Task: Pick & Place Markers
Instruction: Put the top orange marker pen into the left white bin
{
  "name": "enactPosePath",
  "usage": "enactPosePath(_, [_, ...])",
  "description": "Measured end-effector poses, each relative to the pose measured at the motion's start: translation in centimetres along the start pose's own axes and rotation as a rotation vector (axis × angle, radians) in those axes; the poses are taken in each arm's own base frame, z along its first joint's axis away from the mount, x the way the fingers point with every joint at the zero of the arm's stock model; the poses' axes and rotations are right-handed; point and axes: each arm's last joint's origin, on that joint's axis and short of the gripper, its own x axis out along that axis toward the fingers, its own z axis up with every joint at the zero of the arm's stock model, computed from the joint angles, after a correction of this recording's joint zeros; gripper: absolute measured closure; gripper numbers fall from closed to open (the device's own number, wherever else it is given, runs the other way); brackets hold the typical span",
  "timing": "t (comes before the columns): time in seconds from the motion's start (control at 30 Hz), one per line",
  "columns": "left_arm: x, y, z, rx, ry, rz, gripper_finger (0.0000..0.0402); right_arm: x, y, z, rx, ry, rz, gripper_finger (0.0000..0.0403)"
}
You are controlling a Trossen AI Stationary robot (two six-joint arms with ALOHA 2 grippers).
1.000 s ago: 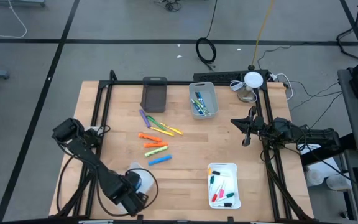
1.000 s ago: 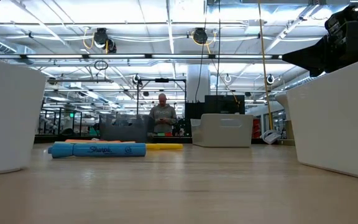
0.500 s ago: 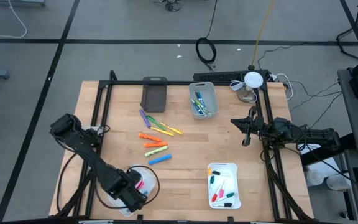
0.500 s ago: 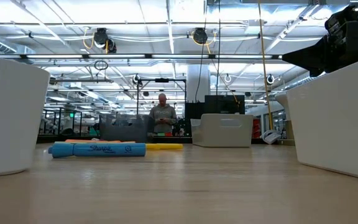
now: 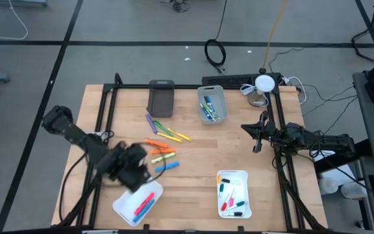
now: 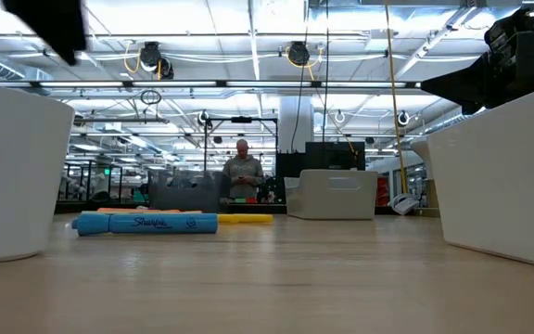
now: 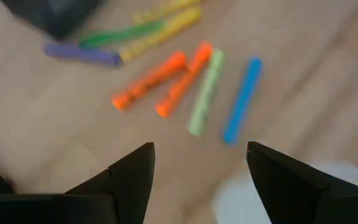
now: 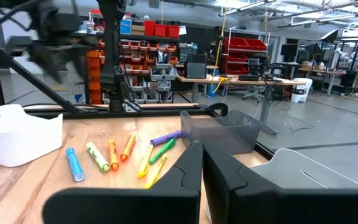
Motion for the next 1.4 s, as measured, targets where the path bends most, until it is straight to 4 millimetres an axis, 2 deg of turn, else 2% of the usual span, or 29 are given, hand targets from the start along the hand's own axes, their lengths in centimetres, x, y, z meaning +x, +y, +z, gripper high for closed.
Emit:
enactPosePath(0.1, [1.6,1.3,3.4,0.041,0.022,0.029,0.014,0.0,0.0,0.0,0.0,0.0,0.0,0.0403])
enactPosePath(0.23, [4.9,2.5,7.4,0.158,0.142,-0.004,0.0141,0.0,0.0,0.0,0.0,0.0,0.0,0.0403])
enactPosePath(0.33, [6.3,3.4,9.0,0.288,0.184,-0.039,0.0148,0.0,0.0,0.0,0.0,0.0,0.0,0.0403])
enactPosePath(0.53, [7.4,4.4,11.4,0.433,0.096,-0.11,0.0164,0.0,0.0,0.0,0.0,0.0,0.0,0.0403])
enactPosePath(0.63, [8.8,5.4,11.5,0.455,0.118,-0.086,0.0166,0.0,0.0,0.0,0.0,0.0,0.0,0.0403])
enactPosePath(0.83, [13.0,8.9,9.6,0.444,0.246,-0.016,0.0154,0.0,0.0,0.0,0.0,0.0,0.0,0.0403])
enactPosePath(0.93, [14.6,10.0,8.9,0.478,0.245,-0.104,0.0149,0.0,0.0,0.0,0.0,0.0,0.0,0.0403])
enactPosePath(1.03, [15.7,10.4,8.3,0.585,0.226,-0.203,0.0153,0.0,0.0,0.0,0.0,0.0,0.0,0.0403])
enactPosePath(1.17, [16.8,11.1,7.2,0.726,0.263,-0.212,0.0164,0.0,0.0,0.0,0.0,0.0,0.0,0.0403])
enactPosePath(1.4, [17.9,11.3,6.4,0.719,0.269,-0.283,0.0178,0.0,0.0,0.0,0.0,0.0,0.0,0.0403])
